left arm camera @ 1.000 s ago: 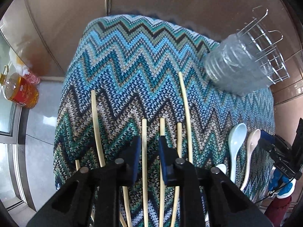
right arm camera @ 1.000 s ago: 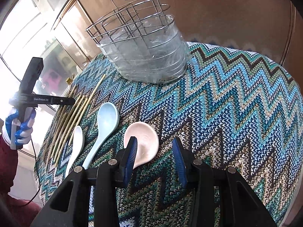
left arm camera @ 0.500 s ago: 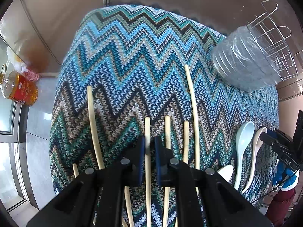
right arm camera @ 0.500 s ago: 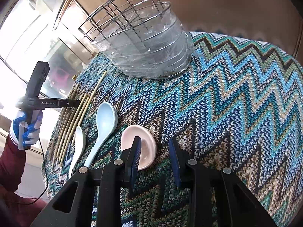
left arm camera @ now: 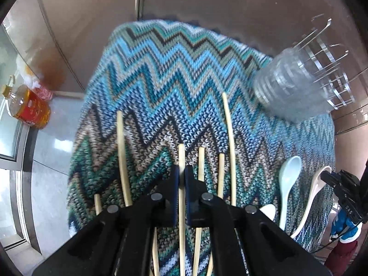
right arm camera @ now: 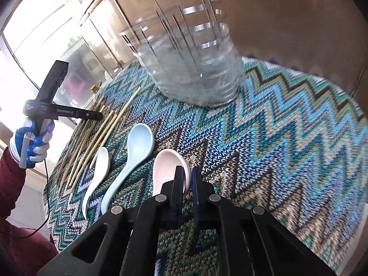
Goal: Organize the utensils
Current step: 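Grasp a chopstick with the left tool while the right tool grasps the pink spoon, then lift chopstick and pink spoon, drop both into the wire-holder cup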
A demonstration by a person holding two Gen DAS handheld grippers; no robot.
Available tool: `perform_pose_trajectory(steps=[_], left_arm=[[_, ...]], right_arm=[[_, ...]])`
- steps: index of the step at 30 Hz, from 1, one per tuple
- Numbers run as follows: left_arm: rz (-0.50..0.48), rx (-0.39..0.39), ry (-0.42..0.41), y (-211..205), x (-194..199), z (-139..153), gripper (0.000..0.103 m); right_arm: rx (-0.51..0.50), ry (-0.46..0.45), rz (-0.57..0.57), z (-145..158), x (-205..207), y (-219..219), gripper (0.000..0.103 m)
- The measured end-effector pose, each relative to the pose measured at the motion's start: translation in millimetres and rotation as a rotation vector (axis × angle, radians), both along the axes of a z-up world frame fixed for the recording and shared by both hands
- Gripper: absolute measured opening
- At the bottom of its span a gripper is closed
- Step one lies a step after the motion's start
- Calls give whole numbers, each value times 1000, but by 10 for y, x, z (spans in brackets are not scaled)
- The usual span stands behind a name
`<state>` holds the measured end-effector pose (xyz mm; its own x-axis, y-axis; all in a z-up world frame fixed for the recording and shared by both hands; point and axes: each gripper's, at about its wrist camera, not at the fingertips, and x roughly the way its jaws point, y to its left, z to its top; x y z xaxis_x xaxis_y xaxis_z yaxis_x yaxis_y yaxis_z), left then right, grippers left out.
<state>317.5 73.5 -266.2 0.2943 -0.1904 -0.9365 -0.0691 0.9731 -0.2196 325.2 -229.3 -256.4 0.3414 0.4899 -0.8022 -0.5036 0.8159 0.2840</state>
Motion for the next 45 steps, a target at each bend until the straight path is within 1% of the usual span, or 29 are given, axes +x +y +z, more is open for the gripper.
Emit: perform_pose_trajectory(steps=[8, 9, 12, 14, 18, 20, 22, 25, 28, 30, 32, 34, 37, 42, 45], left_arm=[[19, -13, -151, 106, -412, 578, 4], [21, -20, -172, 116, -466, 661, 4], [22, -37, -247, 105, -599, 954, 4], [23, -46, -294, 81, -643, 1153, 4], [19, -52, -431, -42, -661, 1650, 4], [20, -67, -503, -122, -618, 1896, 4], [31, -83, -590, -214, -554, 2169, 4], [66, -99, -722, -347, -420, 2485, 4], [117, -169, -843, -439, -259, 2698, 4], [156, -172, -902, -521, -147, 2764, 4], [187, -164, -956, -624, -20, 2762, 4], [201, -152, -980, -732, 127, 2674, 4], [216, -83, -1018, -919, 285, 2486, 4], [215, -6, -994, -1090, 527, 2061, 4], [217, 5, -976, -1099, 612, 1884, 4]], right_arm=[[-30, -140, -70, 499, -520, -140, 6], [-28, -155, -78, 525, -617, -202, 6], [-26, -205, -107, 738, -775, -241, 6], [-29, -255, -135, 916, -838, -229, 6], [-25, -355, -192, 1260, -836, -207, 6], [-25, -426, -235, 1458, -791, -170, 6], [-29, -488, -275, 1618, -713, -103, 6], [-35, -575, -327, 1806, -570, -21, 6], [-59, -657, -386, 1887, -386, 50, 6], [-65, -692, -423, 1890, -263, 85, 6], [-76, -723, -457, 1824, -115, 125, 6], [-100, -749, -479, 1765, -4, 181, 6], [-119, -767, -502, 1619, 166, 218, 6], [-112, -735, -514, 1310, 370, 235, 6], [-99, -726, -518, 1192, 408, 214, 7]])
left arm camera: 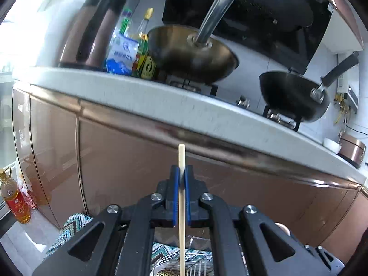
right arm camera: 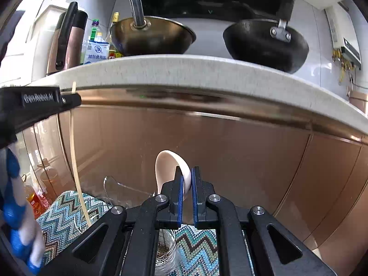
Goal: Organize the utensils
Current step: 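Lift chopstick and pink spoon, drop both into the wire-holder cup, then lower both tools back toward the remaining chopsticks and spoons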
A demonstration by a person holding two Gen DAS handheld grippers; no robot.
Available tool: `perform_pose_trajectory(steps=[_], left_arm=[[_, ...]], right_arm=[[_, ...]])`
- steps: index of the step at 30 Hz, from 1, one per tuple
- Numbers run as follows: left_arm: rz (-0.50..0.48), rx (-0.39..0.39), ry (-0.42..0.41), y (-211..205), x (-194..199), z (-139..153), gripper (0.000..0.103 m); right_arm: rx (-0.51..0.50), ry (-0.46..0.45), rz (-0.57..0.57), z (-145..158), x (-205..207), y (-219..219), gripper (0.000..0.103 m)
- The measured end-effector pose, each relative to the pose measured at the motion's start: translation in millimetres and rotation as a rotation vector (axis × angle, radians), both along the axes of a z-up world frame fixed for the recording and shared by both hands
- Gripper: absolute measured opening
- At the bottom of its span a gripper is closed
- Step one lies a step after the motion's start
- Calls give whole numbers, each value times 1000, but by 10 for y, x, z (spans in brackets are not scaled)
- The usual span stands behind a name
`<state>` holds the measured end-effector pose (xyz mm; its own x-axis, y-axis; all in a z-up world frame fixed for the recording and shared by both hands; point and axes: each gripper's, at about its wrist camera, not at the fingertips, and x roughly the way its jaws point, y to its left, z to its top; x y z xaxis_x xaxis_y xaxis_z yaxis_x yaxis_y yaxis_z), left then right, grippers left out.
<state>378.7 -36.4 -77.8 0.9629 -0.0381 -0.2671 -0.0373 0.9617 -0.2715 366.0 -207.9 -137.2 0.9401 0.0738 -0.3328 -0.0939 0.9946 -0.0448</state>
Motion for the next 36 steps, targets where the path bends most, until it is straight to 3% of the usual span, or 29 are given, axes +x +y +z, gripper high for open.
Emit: perform_pose_trajectory(steps=[14, 16, 18, 21, 22, 30, 33, 36], left_arm=[[74, 58, -44, -76, 45, -367, 6], [64, 68, -39, -75, 27, -387, 6], [50, 70, -30, -56, -14, -369, 13], [44, 75, -44, -12, -136, -249, 31], [43, 79, -53, 18, -203, -175, 33], [81, 202, -101, 325, -906, 455, 36], [78, 236, -60, 502, -1177, 618, 36], [53, 218, 5, 729, -1447, 725, 36]], right_arm=[[-26, -2, -1, -350, -8, 106, 10], [-19, 2, 6, -364, -17, 90, 17], [1, 6, 15, -365, -46, 64, 33], [5, -10, 11, -288, -120, 46, 35], [5, -19, 9, -229, -168, 39, 35], [-3, -81, 20, 256, -687, -16, 35], [10, -88, 41, 449, -965, -39, 35], [24, -94, 62, 611, -1243, -56, 35]])
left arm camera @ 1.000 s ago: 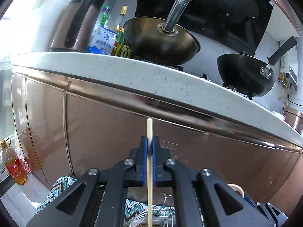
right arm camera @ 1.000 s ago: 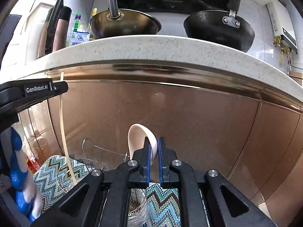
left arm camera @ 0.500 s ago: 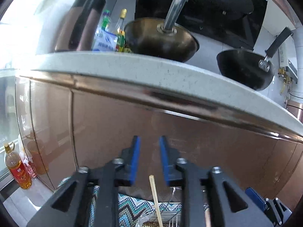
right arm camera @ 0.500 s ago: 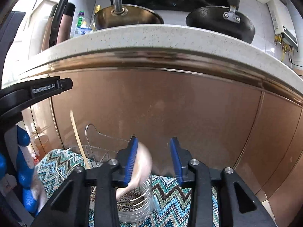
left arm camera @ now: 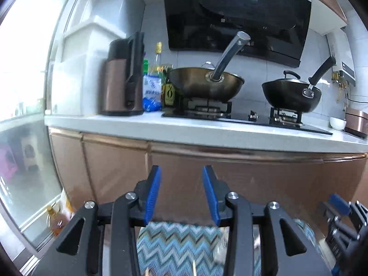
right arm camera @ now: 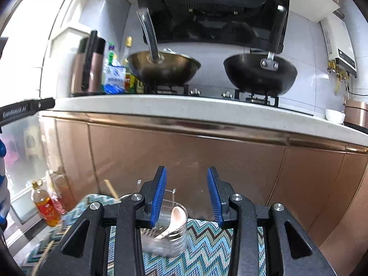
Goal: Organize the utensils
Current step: 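Lower both tools back toward the remaining chopsticks and spoons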
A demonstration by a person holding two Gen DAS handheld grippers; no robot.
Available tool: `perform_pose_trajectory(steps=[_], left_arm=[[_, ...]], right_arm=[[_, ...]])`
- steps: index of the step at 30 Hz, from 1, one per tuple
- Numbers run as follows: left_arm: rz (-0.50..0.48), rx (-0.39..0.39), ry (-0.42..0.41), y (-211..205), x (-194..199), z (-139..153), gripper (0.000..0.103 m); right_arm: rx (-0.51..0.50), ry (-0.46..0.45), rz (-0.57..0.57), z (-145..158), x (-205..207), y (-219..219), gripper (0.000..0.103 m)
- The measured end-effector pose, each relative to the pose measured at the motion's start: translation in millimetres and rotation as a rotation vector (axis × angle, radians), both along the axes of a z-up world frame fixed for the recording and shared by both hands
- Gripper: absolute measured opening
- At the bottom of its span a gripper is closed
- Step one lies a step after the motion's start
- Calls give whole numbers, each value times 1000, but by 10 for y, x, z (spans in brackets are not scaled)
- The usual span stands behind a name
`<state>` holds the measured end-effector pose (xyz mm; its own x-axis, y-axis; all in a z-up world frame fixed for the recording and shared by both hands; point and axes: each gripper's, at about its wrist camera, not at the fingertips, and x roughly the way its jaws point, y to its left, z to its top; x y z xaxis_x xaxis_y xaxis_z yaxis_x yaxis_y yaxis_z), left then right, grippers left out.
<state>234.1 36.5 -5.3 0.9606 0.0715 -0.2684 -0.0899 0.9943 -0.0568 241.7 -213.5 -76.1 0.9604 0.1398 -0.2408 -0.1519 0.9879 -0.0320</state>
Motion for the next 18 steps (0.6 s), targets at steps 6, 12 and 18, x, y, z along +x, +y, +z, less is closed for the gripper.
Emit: perform_pose_trajectory(steps=[6, 12, 18], left_arm=[[-24, -29, 79, 353, -608, 115, 36], [-96, -35, 185, 508, -1058, 76, 36], [-184, -104, 331, 617, -1184, -197, 36]], right_arm=[[33, -14, 48, 268, -579, -46, 35], [59, 8, 106, 401, -1014, -66, 35], [74, 91, 177, 283, -1215, -76, 35]])
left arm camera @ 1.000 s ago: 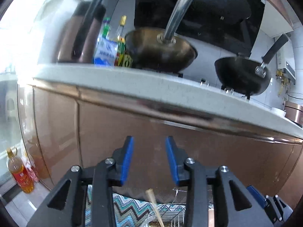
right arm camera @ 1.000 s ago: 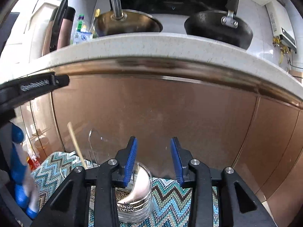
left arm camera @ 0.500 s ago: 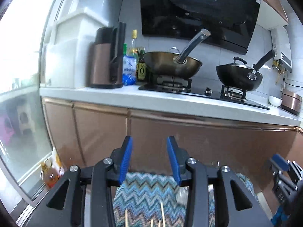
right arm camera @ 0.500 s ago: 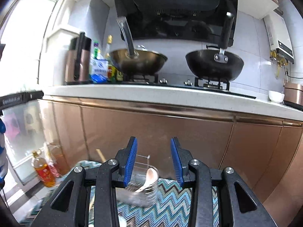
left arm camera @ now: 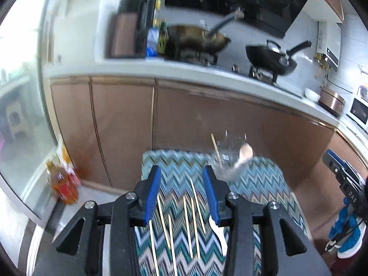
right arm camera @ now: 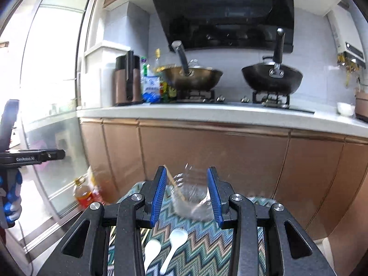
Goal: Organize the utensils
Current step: 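Lower both tools back toward the remaining chopsticks and spoons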
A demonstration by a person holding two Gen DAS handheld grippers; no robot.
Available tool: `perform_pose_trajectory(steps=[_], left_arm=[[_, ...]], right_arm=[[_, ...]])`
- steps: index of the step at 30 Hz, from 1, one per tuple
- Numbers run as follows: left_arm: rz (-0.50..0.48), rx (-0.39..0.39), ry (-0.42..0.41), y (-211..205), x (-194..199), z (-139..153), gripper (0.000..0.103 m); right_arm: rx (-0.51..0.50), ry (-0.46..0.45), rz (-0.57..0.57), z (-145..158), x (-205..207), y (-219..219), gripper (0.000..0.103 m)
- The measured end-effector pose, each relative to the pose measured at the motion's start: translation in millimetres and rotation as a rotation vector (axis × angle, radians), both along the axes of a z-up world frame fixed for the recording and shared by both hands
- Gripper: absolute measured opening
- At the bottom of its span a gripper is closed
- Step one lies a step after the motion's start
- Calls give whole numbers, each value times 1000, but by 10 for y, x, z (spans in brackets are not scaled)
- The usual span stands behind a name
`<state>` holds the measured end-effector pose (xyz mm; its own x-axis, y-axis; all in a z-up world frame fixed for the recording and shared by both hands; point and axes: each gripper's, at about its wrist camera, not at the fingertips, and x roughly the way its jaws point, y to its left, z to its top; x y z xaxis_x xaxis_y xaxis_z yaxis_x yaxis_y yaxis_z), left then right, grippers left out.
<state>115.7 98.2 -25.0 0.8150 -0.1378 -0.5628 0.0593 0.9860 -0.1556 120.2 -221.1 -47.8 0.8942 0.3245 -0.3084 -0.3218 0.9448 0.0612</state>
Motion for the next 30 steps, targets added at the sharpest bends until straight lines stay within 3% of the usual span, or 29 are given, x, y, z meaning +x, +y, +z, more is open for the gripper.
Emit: perform_pose_trajectory(steps=[7, 15, 23, 30], left_arm=[[-42, -28, 128, 31, 100, -424, 36], [-95, -42, 257, -62, 414, -928, 36], [-159, -73, 482, -193, 815, -1607, 35], [-128, -84, 648, -181, 1188, -2084, 32]], right_arm=[[-10, 85, 57, -278, -6, -9, 35], [0, 229, 143, -802, 267, 50, 35], [-15, 414, 233, -1397, 655, 205, 33], [1, 592, 332, -1925, 1022, 372, 30]])
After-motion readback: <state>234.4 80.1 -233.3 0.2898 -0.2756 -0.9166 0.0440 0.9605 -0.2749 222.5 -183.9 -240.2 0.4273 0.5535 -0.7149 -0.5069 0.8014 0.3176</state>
